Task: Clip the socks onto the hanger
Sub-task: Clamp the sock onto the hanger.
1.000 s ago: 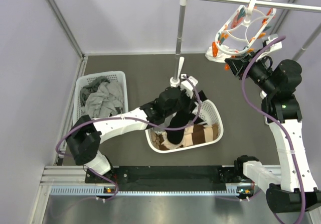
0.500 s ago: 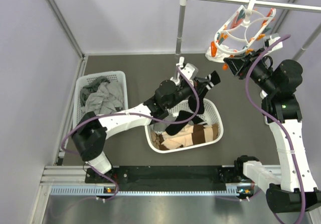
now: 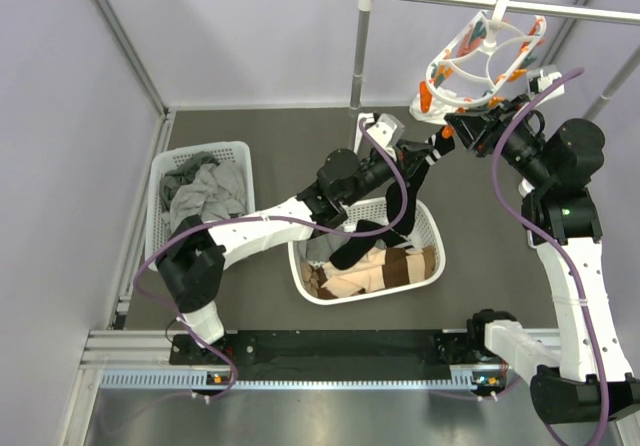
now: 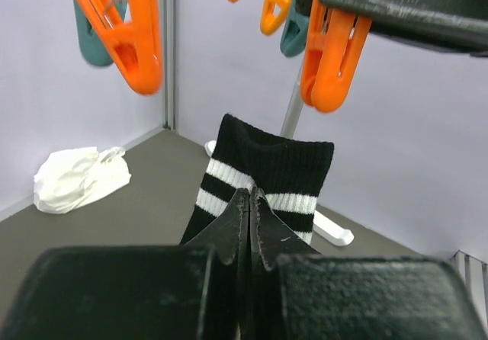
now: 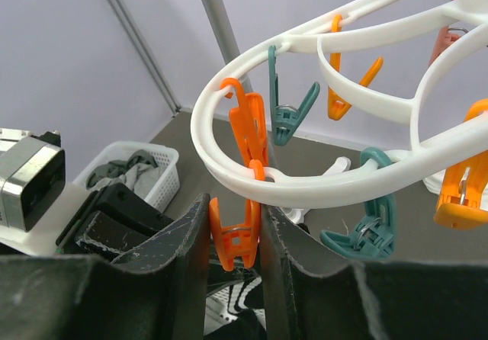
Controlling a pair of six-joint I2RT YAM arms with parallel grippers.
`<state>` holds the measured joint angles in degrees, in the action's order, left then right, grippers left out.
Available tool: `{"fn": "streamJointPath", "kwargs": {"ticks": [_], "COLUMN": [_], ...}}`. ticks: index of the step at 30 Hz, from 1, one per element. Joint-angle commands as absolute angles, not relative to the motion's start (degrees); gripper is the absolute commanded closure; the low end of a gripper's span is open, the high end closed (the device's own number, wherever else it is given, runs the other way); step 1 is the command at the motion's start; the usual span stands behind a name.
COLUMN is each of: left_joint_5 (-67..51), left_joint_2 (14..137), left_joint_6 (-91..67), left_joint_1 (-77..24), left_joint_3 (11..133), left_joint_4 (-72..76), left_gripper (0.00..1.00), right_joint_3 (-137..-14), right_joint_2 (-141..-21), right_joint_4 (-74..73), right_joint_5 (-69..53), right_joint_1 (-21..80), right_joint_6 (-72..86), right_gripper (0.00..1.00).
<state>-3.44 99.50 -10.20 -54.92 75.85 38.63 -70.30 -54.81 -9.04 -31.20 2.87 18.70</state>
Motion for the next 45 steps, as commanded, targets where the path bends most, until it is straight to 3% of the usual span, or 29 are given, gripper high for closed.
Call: {"fn": "streamJointPath", "kwargs": {"ticks": [1, 45], "left_joint_5": [-4.0, -3.1], "left_joint_2": [99.5, 95.6], "left_joint_6": [-9.9, -9.4], "left_joint_1": [-54.9, -54.9], "left_joint_3": [79.1, 77.1], "left_joint_4": [43.2, 47.1], "left_gripper": [1.0, 1.0], "right_joint_3": [-71.1, -71.1], "right_joint_2": [-54.6, -54.8], "right_joint_4": [-8.3, -8.7], "right_joint_5": [-33.4, -32.1], "right_joint_1": [3.1, 3.1], "right_joint_6": [19.0, 17.7], "right_gripper": [0.89, 0.9]}}
